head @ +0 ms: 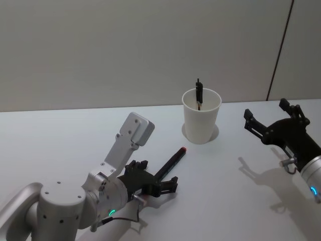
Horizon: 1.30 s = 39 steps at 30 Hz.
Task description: Place the pen into the pen holder.
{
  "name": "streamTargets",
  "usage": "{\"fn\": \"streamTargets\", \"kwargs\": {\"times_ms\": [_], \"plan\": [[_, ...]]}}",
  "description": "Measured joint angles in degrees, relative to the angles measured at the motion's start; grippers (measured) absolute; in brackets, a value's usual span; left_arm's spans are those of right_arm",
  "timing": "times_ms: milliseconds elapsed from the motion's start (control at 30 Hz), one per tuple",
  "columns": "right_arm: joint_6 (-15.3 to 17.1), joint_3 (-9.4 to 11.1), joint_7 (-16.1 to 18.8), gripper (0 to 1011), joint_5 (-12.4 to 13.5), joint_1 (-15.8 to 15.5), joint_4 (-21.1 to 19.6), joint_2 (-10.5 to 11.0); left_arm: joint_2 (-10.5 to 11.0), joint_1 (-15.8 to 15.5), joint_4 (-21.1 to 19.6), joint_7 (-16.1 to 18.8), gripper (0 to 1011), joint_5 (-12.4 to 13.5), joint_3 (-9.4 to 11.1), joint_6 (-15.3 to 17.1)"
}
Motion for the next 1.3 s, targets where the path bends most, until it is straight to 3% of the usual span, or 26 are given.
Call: {"fn": "streamTargets", "kwargs": {"times_ms": [1300], "plan": [[0.0,0.0,0.0,1001,0.0,0.0,0.0,0.0,-1.0,-0.6,0.6,-1.5,1001,-0.6,-0.5,1.3]]}}
